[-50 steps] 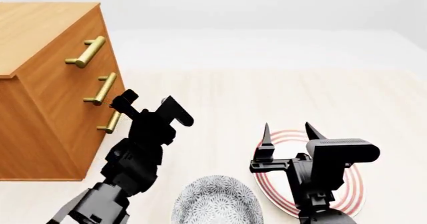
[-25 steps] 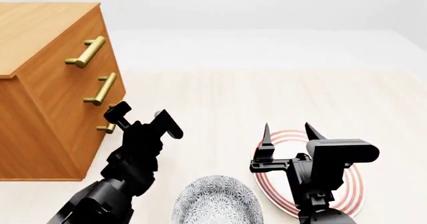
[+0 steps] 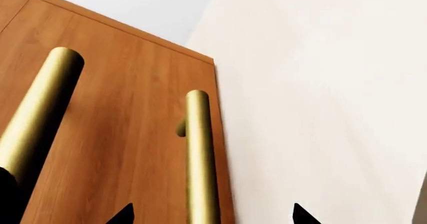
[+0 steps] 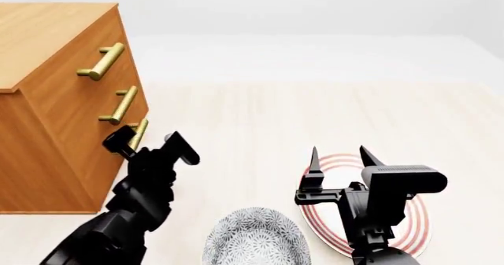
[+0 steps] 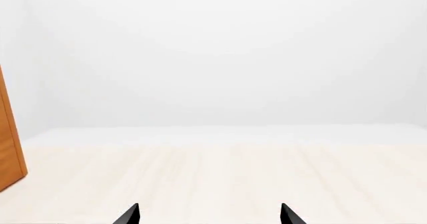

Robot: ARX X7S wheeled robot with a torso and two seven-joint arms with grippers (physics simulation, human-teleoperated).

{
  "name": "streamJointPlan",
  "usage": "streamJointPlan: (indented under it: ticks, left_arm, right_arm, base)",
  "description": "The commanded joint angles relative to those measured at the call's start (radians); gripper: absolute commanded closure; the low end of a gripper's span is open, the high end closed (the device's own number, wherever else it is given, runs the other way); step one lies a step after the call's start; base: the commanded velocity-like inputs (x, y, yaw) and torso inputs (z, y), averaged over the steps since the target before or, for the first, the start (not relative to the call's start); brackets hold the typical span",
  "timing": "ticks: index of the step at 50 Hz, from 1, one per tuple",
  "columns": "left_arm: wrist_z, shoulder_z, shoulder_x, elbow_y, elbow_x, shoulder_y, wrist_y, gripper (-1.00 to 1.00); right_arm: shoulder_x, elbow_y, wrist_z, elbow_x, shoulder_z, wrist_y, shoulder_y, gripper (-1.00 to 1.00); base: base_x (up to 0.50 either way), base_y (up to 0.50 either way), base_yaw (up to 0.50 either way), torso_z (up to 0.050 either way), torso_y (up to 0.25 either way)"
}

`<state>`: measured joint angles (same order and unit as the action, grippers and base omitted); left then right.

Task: Open the bottom drawer of the cabinet.

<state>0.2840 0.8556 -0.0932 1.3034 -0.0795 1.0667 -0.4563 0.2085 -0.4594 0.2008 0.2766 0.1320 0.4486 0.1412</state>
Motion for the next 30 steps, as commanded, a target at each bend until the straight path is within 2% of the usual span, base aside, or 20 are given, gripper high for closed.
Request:
streamJointPlan:
  ticks: [1, 23, 29, 30]
  left_arm:
    - [0.016, 0.02, -0.015, 0.005, 0.05, 0.003, -0.021, -1.0]
    - [0.044, 0.016, -0.03, 0.005, 0.081, 0.005, -0.066, -1.0]
    - [0.052, 0.013, -0.03, 0.005, 0.08, 0.01, -0.033, -1.0]
    - [0.055, 0.013, -0.03, 0.005, 0.08, 0.012, -0.029, 1.0]
  right_arm:
    - [0.004, 0.003, 0.005, 0.007, 0.002, -0.007, -0.004, -1.0]
    - [0.013, -0.009, 0.02, 0.017, 0.01, -0.006, -0.006, -1.0]
    - [0.015, -0.006, 0.022, 0.017, 0.014, -0.01, -0.006, -1.0]
    - [0.015, -0.006, 0.022, 0.018, 0.014, -0.009, -0.005, -1.0]
  base:
    - [0.0, 0.0, 0.0, 0.0, 0.0]
    - [0.0, 0.0, 0.0, 0.0, 0.0]
    - [0.0, 0.0, 0.0, 0.0, 0.0]
    - [0.0, 0.0, 0.0, 0.0, 0.0]
